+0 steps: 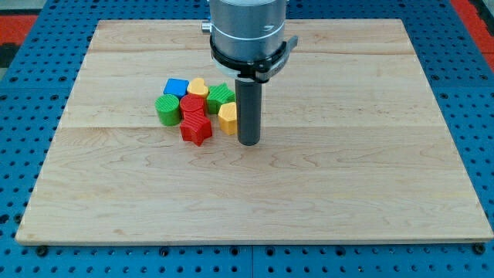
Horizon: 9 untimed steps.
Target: Move the triangle diagonally to the top left of the green circle
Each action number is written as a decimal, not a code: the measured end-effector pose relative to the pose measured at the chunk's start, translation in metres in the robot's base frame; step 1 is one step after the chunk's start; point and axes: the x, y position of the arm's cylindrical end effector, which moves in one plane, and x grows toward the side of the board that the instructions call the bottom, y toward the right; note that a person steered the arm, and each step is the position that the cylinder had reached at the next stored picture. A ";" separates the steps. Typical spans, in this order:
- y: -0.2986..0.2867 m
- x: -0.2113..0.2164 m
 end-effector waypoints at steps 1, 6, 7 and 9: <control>0.110 -0.095; -0.035 -0.275; -0.072 -0.268; -0.108 -0.259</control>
